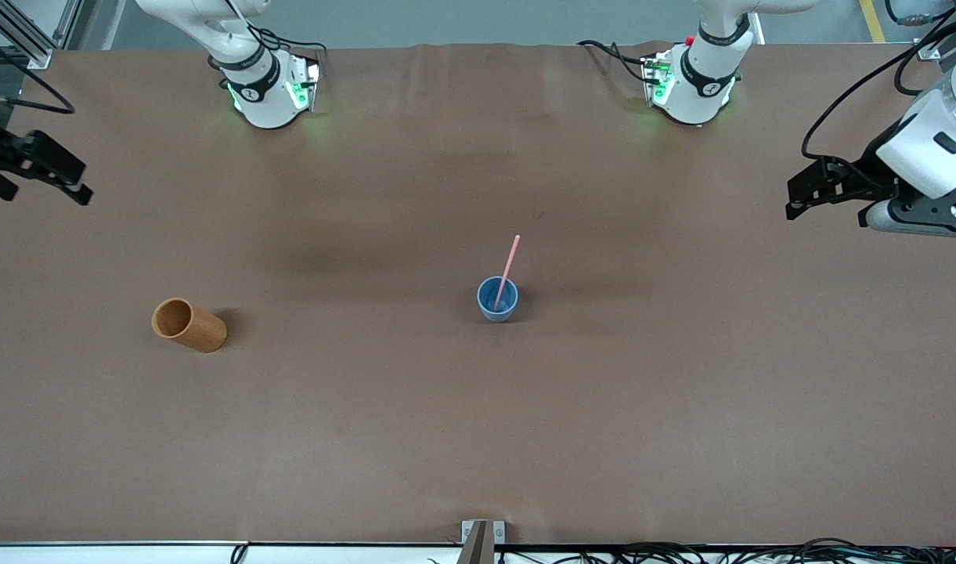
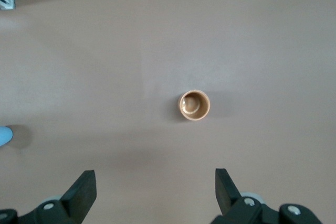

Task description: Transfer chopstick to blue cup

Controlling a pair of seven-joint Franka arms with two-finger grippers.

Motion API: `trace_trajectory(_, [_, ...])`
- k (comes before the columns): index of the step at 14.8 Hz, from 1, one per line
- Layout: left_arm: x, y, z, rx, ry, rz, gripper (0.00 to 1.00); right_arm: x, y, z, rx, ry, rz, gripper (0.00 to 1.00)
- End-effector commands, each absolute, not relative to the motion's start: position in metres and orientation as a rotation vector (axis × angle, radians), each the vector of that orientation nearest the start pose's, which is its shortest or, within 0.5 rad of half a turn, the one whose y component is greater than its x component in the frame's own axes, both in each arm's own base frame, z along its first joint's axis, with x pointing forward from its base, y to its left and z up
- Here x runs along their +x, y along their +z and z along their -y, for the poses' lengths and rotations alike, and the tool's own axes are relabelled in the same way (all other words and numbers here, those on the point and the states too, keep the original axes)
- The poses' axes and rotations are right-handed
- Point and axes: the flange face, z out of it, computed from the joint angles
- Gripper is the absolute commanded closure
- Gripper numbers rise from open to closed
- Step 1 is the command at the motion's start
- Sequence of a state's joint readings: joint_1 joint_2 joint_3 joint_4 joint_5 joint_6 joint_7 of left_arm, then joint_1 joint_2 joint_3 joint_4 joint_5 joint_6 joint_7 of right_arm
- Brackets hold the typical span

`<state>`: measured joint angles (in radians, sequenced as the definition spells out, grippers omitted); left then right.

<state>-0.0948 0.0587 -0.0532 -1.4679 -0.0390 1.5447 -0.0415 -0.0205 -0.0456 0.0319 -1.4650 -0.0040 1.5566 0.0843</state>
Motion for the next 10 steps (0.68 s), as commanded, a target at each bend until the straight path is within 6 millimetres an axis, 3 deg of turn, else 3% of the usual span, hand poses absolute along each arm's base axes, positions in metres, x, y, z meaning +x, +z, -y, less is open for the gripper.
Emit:
trace_trajectory(1, [0.569, 0.644, 0.086, -3.182, -0.043, -0.188, 0.00, 0.538, 0.703, -0.002, -3.136, -0.227, -0.068, 0.00])
trace_trajectory(3, [0.569, 0.643, 0.086, -3.180, -0.041, -0.191, 0.00, 0.537, 0.699, -0.012, -3.149, -0.192, -0.024, 0.00])
trace_trajectory(6, [0.569, 0.643, 0.086, -3.179, -0.041, -0.195, 0.00, 0.534, 0.670, -0.016, -3.161, -0.059, 0.012, 0.00])
trace_trajectory(10, [0.569, 0.643, 0.086, -3.179, -0.041, -0.193, 0.00, 0.538, 0.665, -0.018, -3.155, -0.087, 0.049, 0.00])
